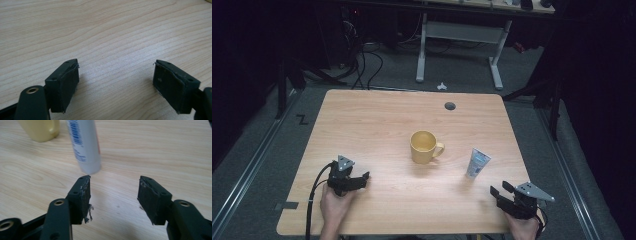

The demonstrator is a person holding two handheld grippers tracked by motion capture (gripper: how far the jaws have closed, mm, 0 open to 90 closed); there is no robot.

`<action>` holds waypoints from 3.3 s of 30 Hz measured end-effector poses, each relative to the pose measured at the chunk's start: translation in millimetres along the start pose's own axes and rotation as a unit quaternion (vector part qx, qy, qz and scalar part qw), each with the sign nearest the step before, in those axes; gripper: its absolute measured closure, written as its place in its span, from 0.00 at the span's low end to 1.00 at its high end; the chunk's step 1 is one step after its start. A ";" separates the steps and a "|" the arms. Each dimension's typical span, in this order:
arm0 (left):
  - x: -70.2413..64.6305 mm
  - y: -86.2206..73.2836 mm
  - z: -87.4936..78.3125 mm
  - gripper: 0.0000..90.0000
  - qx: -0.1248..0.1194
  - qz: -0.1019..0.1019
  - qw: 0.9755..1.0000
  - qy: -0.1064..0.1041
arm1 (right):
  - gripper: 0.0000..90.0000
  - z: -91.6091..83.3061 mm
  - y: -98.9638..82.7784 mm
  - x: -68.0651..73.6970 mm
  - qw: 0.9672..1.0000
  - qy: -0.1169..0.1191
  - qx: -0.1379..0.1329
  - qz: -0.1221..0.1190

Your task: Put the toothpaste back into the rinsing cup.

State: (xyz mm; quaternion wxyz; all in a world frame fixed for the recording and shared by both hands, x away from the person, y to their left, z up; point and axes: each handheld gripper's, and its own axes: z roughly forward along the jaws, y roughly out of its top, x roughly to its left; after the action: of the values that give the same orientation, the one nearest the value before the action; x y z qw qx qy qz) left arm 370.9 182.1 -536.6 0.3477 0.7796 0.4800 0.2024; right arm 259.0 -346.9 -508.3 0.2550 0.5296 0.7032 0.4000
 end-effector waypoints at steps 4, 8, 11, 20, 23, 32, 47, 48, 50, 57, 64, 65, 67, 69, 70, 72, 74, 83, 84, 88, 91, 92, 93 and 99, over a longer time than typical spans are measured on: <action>0.0 0.0 0.0 0.24 0.000 -0.001 1.000 0.001 | 0.38 4.0 8.5 8.1 1.000 0.011 -0.007 -0.013; 0.1 -0.1 -0.1 0.25 -0.001 -0.002 1.000 0.002 | 0.30 8.6 16.6 13.4 1.000 0.011 -0.008 -0.021; 0.3 -0.1 -0.1 0.25 -0.002 -0.003 1.000 0.003 | 0.29 9.7 22.3 15.5 1.000 0.011 -0.012 -0.026; 0.5 -0.1 -0.2 0.26 -0.002 -0.004 1.000 0.005 | 0.31 18.5 34.8 16.9 0.999 0.017 -0.016 -0.026; 0.6 -0.2 -0.3 0.26 -0.002 -0.005 1.000 0.005 | 0.31 21.6 37.0 16.2 0.999 0.018 -0.015 -0.024; 0.5 -0.2 -0.4 0.26 -0.002 -0.006 1.000 0.006 | 0.34 29.4 46.9 16.6 0.999 0.030 -0.018 -0.027; 0.6 -0.2 -0.3 0.26 -0.002 -0.006 1.000 0.007 | 0.44 41.8 65.2 17.7 0.998 0.046 -0.024 -0.035; 0.6 -0.2 -0.3 0.26 -0.002 -0.006 1.000 0.007 | 0.46 42.2 67.4 18.2 0.998 0.047 -0.027 -0.036; 0.6 -0.2 -0.3 0.26 -0.002 -0.006 1.000 0.007 | 0.49 43.6 71.9 18.9 0.998 0.050 -0.030 -0.039; 0.6 -0.2 -0.3 0.26 -0.002 -0.007 1.000 0.007 | 0.66 48.4 78.0 21.8 0.996 0.066 -0.032 -0.051; 0.6 -0.2 -0.3 0.26 -0.003 -0.007 1.000 0.008 | 0.75 48.1 78.4 20.8 0.996 0.070 -0.030 -0.056; 0.6 -0.2 -0.3 0.26 -0.002 -0.007 1.000 0.008 | 0.75 48.0 78.6 21.0 0.996 0.069 -0.030 -0.057; 0.6 -0.2 -0.3 0.26 -0.002 -0.007 1.000 0.008 | 0.76 48.0 78.8 21.5 0.996 0.067 -0.030 -0.060; 0.6 -0.2 -0.3 0.26 -0.002 -0.007 1.000 0.008 | 0.77 47.7 79.2 22.1 0.996 0.065 -0.027 -0.060; 0.6 -0.2 -0.3 0.26 -0.002 -0.007 1.000 0.008 | 0.77 47.6 79.6 22.3 0.996 0.064 -0.026 -0.061; 0.6 -0.2 -0.3 0.26 -0.002 -0.007 1.000 0.008 | 0.78 47.7 79.9 22.4 0.996 0.063 -0.026 -0.064; 0.6 -0.2 -0.3 0.26 -0.002 -0.007 1.000 0.008 | 0.78 47.5 79.9 22.3 0.996 0.062 -0.026 -0.064; 0.5 -0.2 -0.3 0.26 -0.002 -0.007 1.000 0.008 | 0.79 45.6 80.5 19.4 0.996 0.063 -0.023 -0.063; 0.5 -0.2 -0.3 0.26 -0.002 -0.007 1.000 0.008 | 0.79 45.3 80.6 19.0 0.996 0.063 -0.022 -0.062; 0.6 -0.2 -0.3 0.26 -0.002 -0.007 1.000 0.008 | 0.79 44.4 81.7 17.4 0.996 0.065 -0.021 -0.063; 0.6 -0.2 -0.3 0.26 -0.002 -0.007 1.000 0.008 | 0.79 43.1 83.1 17.1 0.996 0.065 -0.020 -0.062; 0.6 -0.2 -0.3 0.26 -0.002 -0.007 1.000 0.008 | 0.79 42.0 84.7 16.8 0.996 0.066 -0.021 -0.063; 0.5 -0.2 -0.3 0.26 -0.002 -0.006 1.000 0.008 | 0.79 41.7 85.3 16.8 0.996 0.067 -0.022 -0.063; 0.4 -0.1 -0.3 0.26 -0.002 -0.007 1.000 0.008 | 0.79 39.8 91.3 15.3 0.995 0.074 -0.026 -0.061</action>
State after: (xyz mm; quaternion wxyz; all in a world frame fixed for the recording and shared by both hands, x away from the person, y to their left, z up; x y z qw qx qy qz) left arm 370.8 182.6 -536.6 0.3466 0.7741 0.4876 0.2072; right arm 334.8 -309.9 -453.1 0.2396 0.4476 0.7408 0.4398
